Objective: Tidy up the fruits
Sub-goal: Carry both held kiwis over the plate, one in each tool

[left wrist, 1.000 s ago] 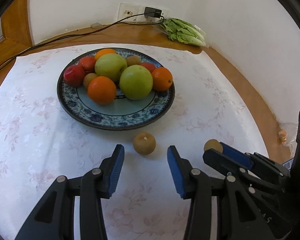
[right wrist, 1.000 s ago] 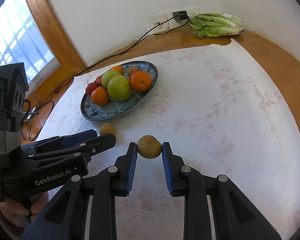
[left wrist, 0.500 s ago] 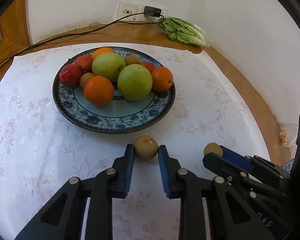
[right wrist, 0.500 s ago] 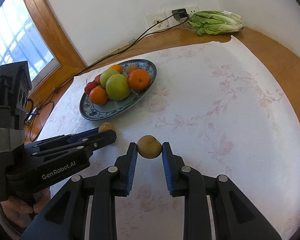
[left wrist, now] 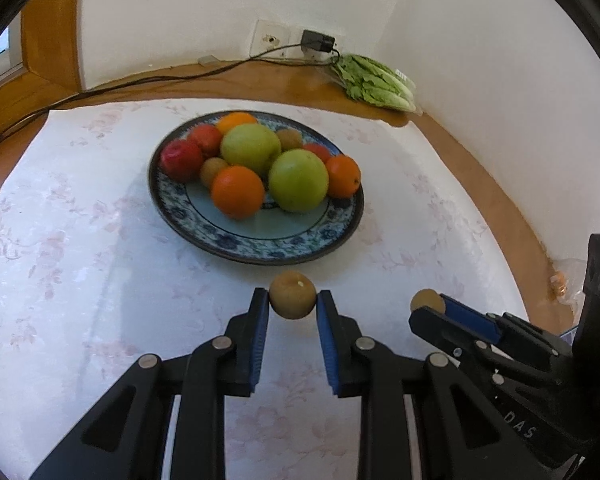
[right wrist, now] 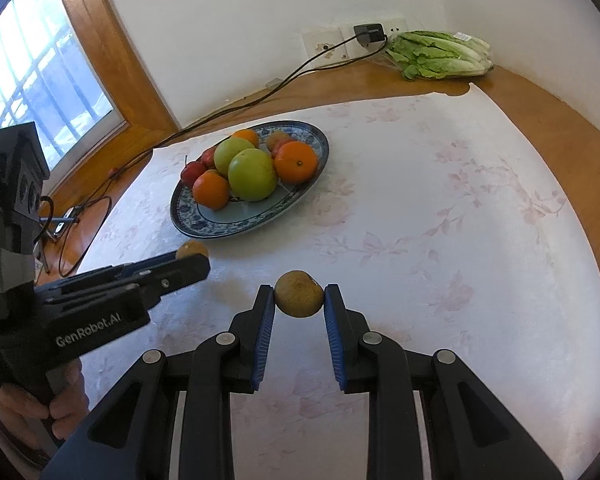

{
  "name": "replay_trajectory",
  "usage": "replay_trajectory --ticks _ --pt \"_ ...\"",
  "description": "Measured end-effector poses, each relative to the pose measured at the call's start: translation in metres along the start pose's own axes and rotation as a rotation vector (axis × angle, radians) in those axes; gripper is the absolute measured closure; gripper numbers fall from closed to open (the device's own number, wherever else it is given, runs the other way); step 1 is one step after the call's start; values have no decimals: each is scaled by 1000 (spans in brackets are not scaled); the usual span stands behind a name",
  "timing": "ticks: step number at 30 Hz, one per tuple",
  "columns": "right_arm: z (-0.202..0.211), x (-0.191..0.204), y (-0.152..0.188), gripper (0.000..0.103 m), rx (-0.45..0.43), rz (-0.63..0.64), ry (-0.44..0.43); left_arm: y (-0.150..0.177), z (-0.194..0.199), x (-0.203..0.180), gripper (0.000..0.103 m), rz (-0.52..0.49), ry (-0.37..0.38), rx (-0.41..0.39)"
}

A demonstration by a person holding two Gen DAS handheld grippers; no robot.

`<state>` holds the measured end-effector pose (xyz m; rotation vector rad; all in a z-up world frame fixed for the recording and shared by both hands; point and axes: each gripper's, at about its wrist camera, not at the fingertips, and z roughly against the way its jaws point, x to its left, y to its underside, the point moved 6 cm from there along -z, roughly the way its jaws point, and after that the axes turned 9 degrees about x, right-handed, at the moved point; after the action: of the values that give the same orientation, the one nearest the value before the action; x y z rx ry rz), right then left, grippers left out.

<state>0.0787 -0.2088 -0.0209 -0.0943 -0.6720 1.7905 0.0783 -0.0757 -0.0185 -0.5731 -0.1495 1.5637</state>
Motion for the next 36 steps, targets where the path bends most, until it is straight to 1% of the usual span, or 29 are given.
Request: replay_trajectory --ticks 6,15,24,30,36 --pt "3 13 -4 77 2 32 -3 -7 12 12 78 11 -11 -33" --pt "3 35 -19 76 14 90 8 -23 11 30 78 10 -44 -33" --pt "-12 51 -38 77 19 115 10 -34 4 38 78 -1 -57 -34" --pt "-28 52 -48 77 18 108 7 -36 -3 41 78 -1 -63 -27" --pt "-38 51 -53 77 16 119 20 -39 -4 42 78 -15 -72 -37"
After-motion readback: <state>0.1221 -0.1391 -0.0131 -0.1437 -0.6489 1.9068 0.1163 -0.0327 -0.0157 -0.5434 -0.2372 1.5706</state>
